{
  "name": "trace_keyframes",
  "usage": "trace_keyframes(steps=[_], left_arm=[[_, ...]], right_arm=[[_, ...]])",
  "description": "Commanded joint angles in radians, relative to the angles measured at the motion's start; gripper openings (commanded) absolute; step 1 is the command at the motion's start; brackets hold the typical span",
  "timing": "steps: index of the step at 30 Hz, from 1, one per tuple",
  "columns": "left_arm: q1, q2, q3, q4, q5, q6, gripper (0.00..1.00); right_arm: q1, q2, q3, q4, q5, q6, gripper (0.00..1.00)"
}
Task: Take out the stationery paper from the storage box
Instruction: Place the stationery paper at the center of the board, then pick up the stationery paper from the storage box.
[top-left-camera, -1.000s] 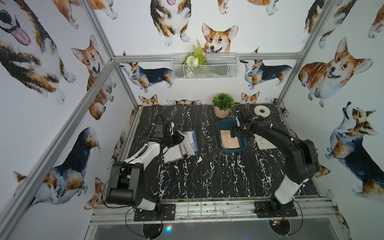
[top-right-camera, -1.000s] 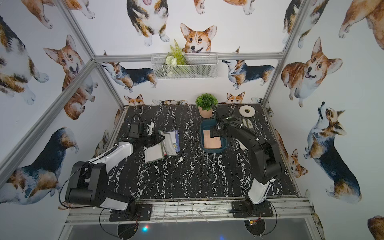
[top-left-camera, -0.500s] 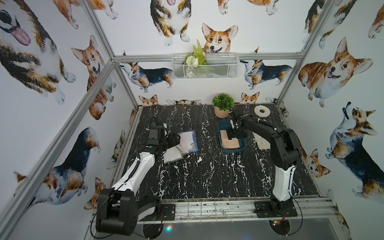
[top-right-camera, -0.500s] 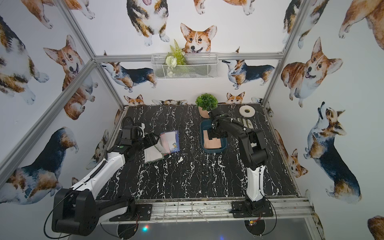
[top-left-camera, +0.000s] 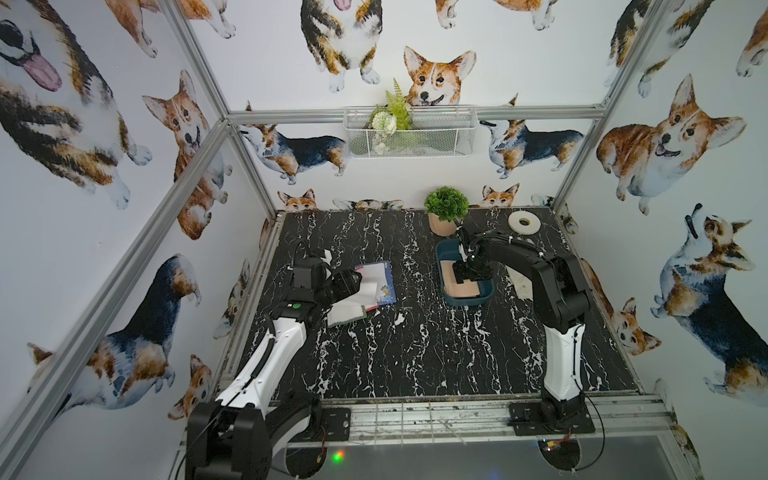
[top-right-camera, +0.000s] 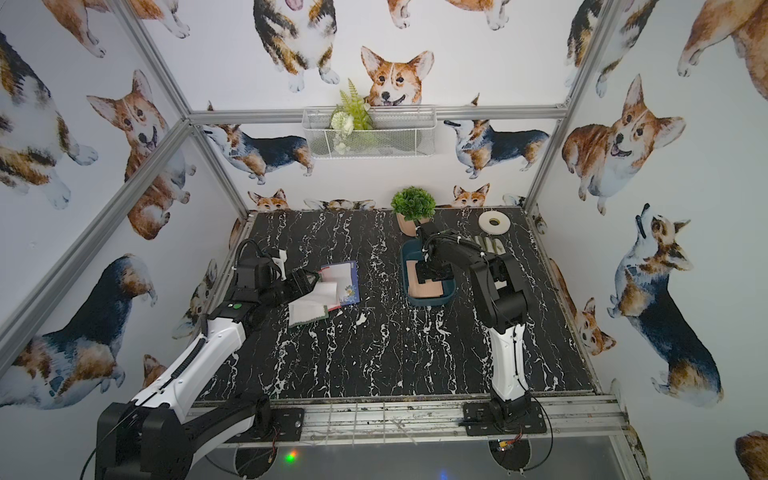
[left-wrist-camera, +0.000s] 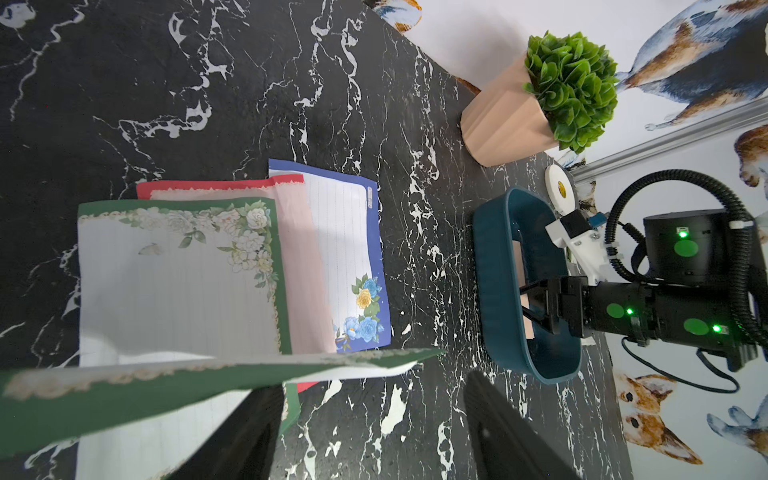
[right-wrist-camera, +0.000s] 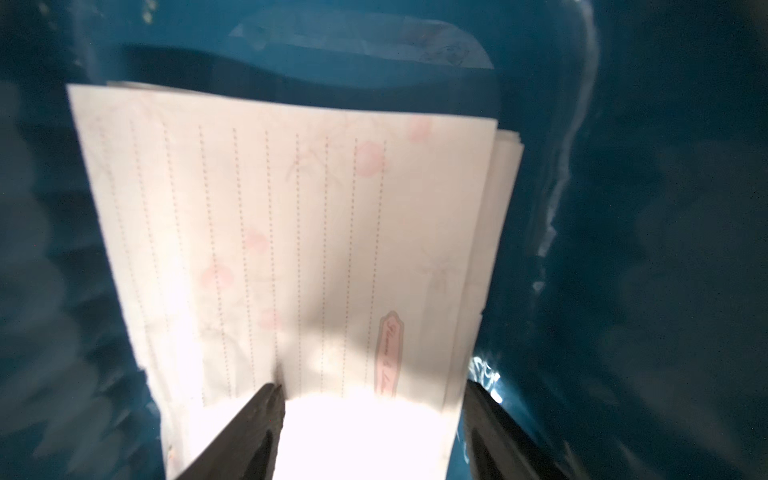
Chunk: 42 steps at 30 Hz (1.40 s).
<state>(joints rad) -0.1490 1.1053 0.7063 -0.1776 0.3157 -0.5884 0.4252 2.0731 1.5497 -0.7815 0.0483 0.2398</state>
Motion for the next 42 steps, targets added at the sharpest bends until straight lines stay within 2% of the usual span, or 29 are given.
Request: trace_keyframes(steps=[1,7,10,13,16,19,22,25,31,36,39,42], left_arm=[[0.001,0.007,-0.008,0.036,0.018,-0.017,0.72],[0.0,-0.003,-0.018,0.042,0.024,-0.023,0.72],[0.001,-0.016,-0.019,0.061,0.03,-0.018,0.7],[0.001,-0.015,-0.004,0.085,0.052,-0.009,0.61],[0.001,-0.001,0.024,0.119,0.089,-0.009,0.5],[0.001,0.019,0.056,0.148,0.125,-0.021,0.49],[0.001,0.031,0.085,0.13,0.152,-0.028,0.57],[0.0,0.004,0.063,0.132,0.143,-0.035,0.61],[0.002,-0.054,0.007,0.12,0.127,-0.056,0.62],[0.001,-0.068,-0.016,0.149,0.159,-0.09,0.62],[0.002,-0.057,-0.053,0.266,0.245,-0.15,0.65],[0.0,-0.03,-0.109,0.466,0.342,-0.25,0.71]], right_arm=[[0.001,0.002,-0.005,-0.009,0.011,-0.015,0.66],[0.001,0.012,-0.007,-0.013,0.016,-0.014,0.48],[0.003,0.01,-0.008,-0.013,0.022,-0.013,0.31],[0.003,0.003,-0.008,-0.016,0.034,-0.012,0.15],[0.003,-0.012,-0.01,-0.016,0.04,-0.012,0.07],[0.004,-0.026,-0.011,-0.018,0.042,-0.011,0.0],[0.006,-0.048,-0.018,-0.015,0.045,-0.007,0.0],[0.009,-0.076,-0.026,-0.009,0.049,-0.007,0.0],[0.017,-0.125,-0.03,-0.011,0.071,-0.005,0.0],[0.025,-0.191,-0.039,-0.024,0.095,0.004,0.0],[0.03,-0.268,-0.054,-0.032,0.1,0.018,0.0],[0.044,-0.353,-0.066,-0.049,0.093,0.03,0.0]])
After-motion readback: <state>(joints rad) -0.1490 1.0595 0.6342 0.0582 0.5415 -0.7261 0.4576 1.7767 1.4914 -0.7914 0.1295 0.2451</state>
